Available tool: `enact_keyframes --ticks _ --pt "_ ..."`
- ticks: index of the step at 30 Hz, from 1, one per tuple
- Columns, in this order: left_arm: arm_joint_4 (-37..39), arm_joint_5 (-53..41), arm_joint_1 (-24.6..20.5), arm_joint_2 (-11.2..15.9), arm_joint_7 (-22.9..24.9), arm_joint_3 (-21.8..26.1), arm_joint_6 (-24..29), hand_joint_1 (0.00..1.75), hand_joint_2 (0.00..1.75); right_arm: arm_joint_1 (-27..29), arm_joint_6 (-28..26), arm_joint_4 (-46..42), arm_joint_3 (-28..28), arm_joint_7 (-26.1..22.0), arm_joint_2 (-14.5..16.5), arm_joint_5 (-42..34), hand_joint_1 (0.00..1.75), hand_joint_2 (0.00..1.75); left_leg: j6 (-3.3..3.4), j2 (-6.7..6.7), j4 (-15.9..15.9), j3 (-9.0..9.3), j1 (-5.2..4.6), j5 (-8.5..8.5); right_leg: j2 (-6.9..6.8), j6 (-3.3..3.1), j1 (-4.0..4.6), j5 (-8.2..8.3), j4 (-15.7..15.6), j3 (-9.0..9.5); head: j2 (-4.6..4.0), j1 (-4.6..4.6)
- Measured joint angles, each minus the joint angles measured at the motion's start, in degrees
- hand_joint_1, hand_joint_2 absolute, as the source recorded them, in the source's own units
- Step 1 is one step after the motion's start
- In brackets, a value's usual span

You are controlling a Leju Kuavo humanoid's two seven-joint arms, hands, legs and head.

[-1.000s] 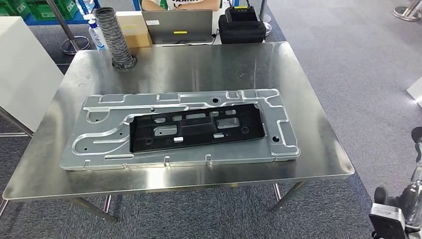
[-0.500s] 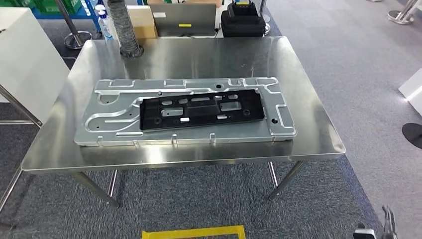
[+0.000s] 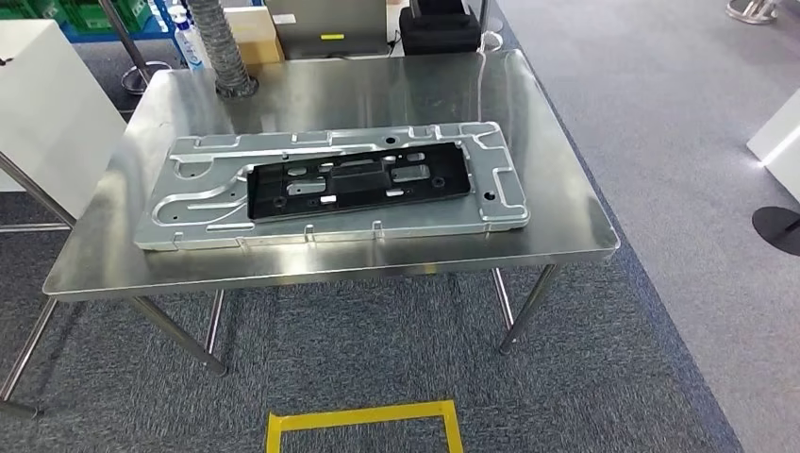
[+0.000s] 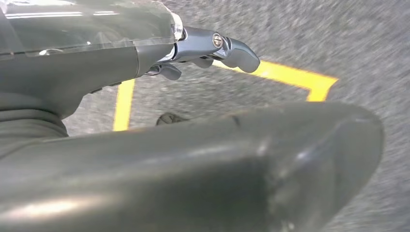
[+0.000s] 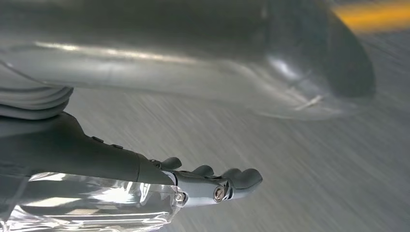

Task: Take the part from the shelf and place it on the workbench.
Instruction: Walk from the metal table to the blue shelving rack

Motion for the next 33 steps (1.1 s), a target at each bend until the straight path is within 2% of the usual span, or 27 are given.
enact_keyframes --ticks 1,2,3,4,5,6,7,8,9,10,11,15,17,18,20,21,22,23,24,25,26,27,28,30,31,32,33 --pt "0.01 -0.57 -0.03 0.07 0.02 -0.4 -0.26 0.0 0.0 -0.17 1.99 0.87 0.08 3.13 0.45 -0.19 0.0 0.0 -0.06 -0.01 3.66 -0.96 -0.02 -3.11 -0.03 -0.28 0.15 0.63 0.09 -0.9 0.0 0.0" --pt "0.01 -1.08 -0.1 0.13 -0.12 -0.79 -0.59 0.0 0.0 -0.31 3.94 1.63 0.12 5.84 0.92 -0.41 0.0 0.0 -0.11 -0.01 7.46 -1.69 -0.01 -5.41 -0.06 -0.42 0.34 1.31 0.22 -1.88 0.0 -0.01" --pt "0.01 -1.48 -0.18 0.19 -0.43 -1.17 -0.99 0.0 0.0 -0.43 5.87 2.26 0.13 7.95 1.38 -0.55 0.0 0.0 -0.11 -0.01 10.38 -1.89 -0.03 -6.29 -0.09 -0.52 0.53 1.98 0.4 -2.9 0.0 -0.01" --pt "0.01 -1.79 -0.28 0.25 -0.85 -1.52 -1.46 0.0 0.0 -0.58 7.67 2.76 0.16 9.34 1.78 -0.56 0.0 0.0 -0.03 -0.01 11.7 -1.31 -0.06 -5.74 -0.09 -0.57 0.7 2.62 0.63 -3.95 0.0 -0.01" --pt "0.0 -2.08 -0.42 0.31 -1.32 -1.88 -1.91 0.0 0.0 -0.76 9.33 3.18 0.32 10.18 2.19 -0.27 0.0 0.0 0.14 -0.01 10.92 0.32 -0.11 -4.15 -0.07 -0.56 0.85 3.23 0.95 -5.04 0.0 -0.01" --pt "0.0 -2.35 -0.63 0.34 -1.72 -2.27 -2.27 0.0 0.0 -0.97 10.58 3.49 0.55 10.5 2.54 0.19 0.0 0.0 0.41 -0.02 8.12 2.95 -0.18 -2.41 -0.04 -0.5 0.95 3.79 1.33 -6.07 0.0 -0.01" --pt "0.0 -2.58 -0.91 0.39 -2.02 -2.63 -2.53 0.0 0.0 -1.22 11.38 3.73 0.83 10.54 2.91 0.73 0.0 0.0 0.75 -0.03 3.85 6.2 -0.31 -1.65 -0.01 -0.36 1.04 4.27 1.77 -6.93 0.0 -0.01" --pt "0.0 -2.79 -1.2 0.44 -2.24 -2.98 -2.7 0.0 0.0 -1.48 11.8 3.92 1.13 10.29 3.21 1.33 0.0 0.0 1.08 -0.03 -0.83 9.34 -0.47 -1.73 -0.02 -0.16 1.12 4.7 2.17 -7.59 0.0 -0.01" --pt "0.0 -3.0 -1.43 0.46 -2.42 -3.28 -2.84 0.0 0.0 -1.7 11.96 4.06 1.44 9.68 3.44 1.97 0.0 0.0 1.36 -0.04 -4.28 11.44 -0.65 -2.3 -0.06 0.09 1.16 5.16 2.4 -7.94 0.0 0.0" --pt "0.01 -3.19 -1.59 0.49 -2.59 -3.53 -2.94 0.0 0.0 -1.91 12.02 4.17 1.84 8.6 3.59 2.77 0.0 0.0 1.63 -0.04 -6.34 12.49 -0.81 -2.94 -0.11 0.38 1.12 5.64 2.5 -8.12 0.0 0.0" --pt "0.02 -3.34 -1.67 0.48 -2.73 -3.7 -3.02 0.0 0.0 -2.03 12.01 4.24 2.19 7.54 3.67 3.46 0.0 0.0 1.77 -0.04 -7.03 12.65 -0.92 -3.02 -0.15 0.59 1.08 6.03 2.47 -8.17 0.0 0.0" --pt "0.02 -3.47 -1.71 0.47 -2.88 -3.87 -3.07 0.0 0.0 -2.18 11.95 4.34 2.67 6.15 3.71 4.29 0.0 0.0 1.98 -0.05 -6.83 12.36 -0.99 -2.78 -0.17 0.81 0.95 6.5 2.36 -8.21 0.0 0.0" --pt "0.03 -3.67 -1.72 0.46 -3.02 -4.06 -3.11 0.0 0.0 -2.27 11.81 4.41 3.18 4.49 3.75 5.09 0.0 0.0 2.33 0.02 -6.94 12.05 -0.91 -2.28 -0.11 1.06 0.99 6.82 2.3 -8.36 0.0 0.0" --pt "0.03 -3.81 -1.84 0.46 -3.17 -4.32 -3.13 0.0 0.0 -2.51 11.56 4.47 4.05 2.66 3.78 5.98 0.0 0.0 2.8 0.14 -7.02 11.13 -0.82 -1.35 0.02 1.54 0.82 4.15 4.69 -9.18 0.0 0.0" --pt "0.04 -3.9 -2.12 0.45 -3.46 -4.75 -3.09 0.0 0.0 -3.3 11.24 4.63 6.07 -0.35 3.86 7.53 0.0 0.0 3.44 0.38 -7.0 8.25 -0.63 1.21 0.26 2.66 0.29 -2.32 13.51 -11.18 0.0 0.0" --pt "0.04 -3.84 -2.28 0.46 -3.58 -4.88 -3.04 0.0 0.0 -3.77 11.18 4.69 6.97 -1.05 3.9 8.09 0.0 0.0 3.55 0.47 -6.8 6.57 -0.63 2.46 0.34 3.13 -0.05 -4.83 17.73 -11.53 0.0 0.0" --pt "0.04 -3.74 -2.34 0.47 -3.65 -4.89 -3.01 0.0 0.0 -4.05 11.29 4.73 7.38 -0.86 3.93 8.28 0.0 0.0 3.38 0.49 -6.54 5.36 -0.63 3.25 0.34 3.25 -0.19 -3.99 18.7 -10.48 0.0 -0.01" --pt "0.04 -3.66 -2.41 0.47 -3.7 -4.89 -3.01 0.0 0.0 -4.18 11.38 4.75 7.63 -0.57 3.93 8.41 0.0 0.0 3.21 0.49 -6.24 4.38 -0.61 3.81 0.34 3.21 -0.25 -2.27 16.5 -8.16 0.0 -0.01" --pt "0.04 -3.57 -2.47 0.47 -3.74 -4.89 -3.01 0.0 0.0 -4.27 11.41 4.76 7.84 -0.33 3.93 8.52 0.0 0.0 3.03 0.47 -5.92 3.51 -0.6 4.31 0.34 3.05 -0.28 -1.11 12.73 -5.06 0.0 -0.01" --pt "0.04 -3.51 -2.5 0.47 -3.76 -4.89 -3.0 0.0 0.0 -4.34 11.44 4.77 8.01 -0.13 3.93 8.59 0.0 0.0 2.79 0.42 -5.64 2.79 -0.66 4.74 0.35 2.79 -0.16 -1.12 7.91 -1.68 0.0 -0.01" --pt "0.04 -3.41 -2.51 0.49 -3.79 -4.89 -2.96 0.0 0.0 -4.39 11.59 4.79 8.16 0.3 3.93 8.68 0.0 0.0 2.47 0.4 -5.52 2.32 -0.7 5.25 0.38 2.44 -0.03 -1.62 3.94 0.89 0.0 -0.01" --pt "0.04 -3.29 -2.54 0.52 -3.83 -4.89 -2.91 0.0 0.0 -4.4 11.93 4.84 8.27 1.09 3.93 8.83 0.0 0.0 2.12 0.4 -5.49 2.03 -0.7 5.76 0.43 2.08 0.16 -2.24 1.23 2.4 0.0 -0.01" --pt "0.04 -3.12 -2.55 0.57 -3.86 -4.89 -2.83 0.0 0.0 -4.39 12.47 4.91 8.35 2.36 3.93 9.09 0.0 0.0 1.73 0.42 -5.59 1.81 -0.67 6.32 0.47 1.7 0.39 -2.58 -0.15 2.86 0.0 -0.02" --pt "0.04 -2.76 -2.43 0.72 -3.75 -4.87 -2.63 0.0 0.0 -4.22 13.92 5.1 8.43 6.05 3.92 9.57 0.0 0.0 0.99 0.36 -5.62 1.38 -0.5 6.84 0.41 0.85 0.38 -1.62 -0.42 2.04 0.0 -0.02" --pt "0.04 -2.61 -2.27 0.79 -3.63 -4.86 -2.54 0.0 0.0 -4.14 14.6 5.17 8.44 7.9 3.89 9.71 0.0 0.0 0.69 0.26 -4.82 0.88 -0.42 5.69 0.31 0.32 0.32 -1.03 -0.48 1.48 0.0 -0.03" --pt "0.04 -2.52 -2.08 0.85 -3.5 -4.84 -2.45 0.0 0.0 -3.99 15.18 5.23 8.43 9.51 3.82 9.74 0.0 0.0 0.44 0.17 -2.9 0.11 -0.35 3.45 0.21 -0.13 0.26 -0.37 -0.59 0.85 0.0 -0.03" --pt "0.04 -2.4 -1.95 0.9 -3.41 -4.82 -2.37 0.0 0.0 -3.83 15.69 5.28 8.42 10.82 3.71 9.75 0.0 0.0 0.27 0.1 0.25 -0.91 -0.21 0.34 0.1 -0.47 0.32 0.26 -0.54 0.1 0.0 -0.03"
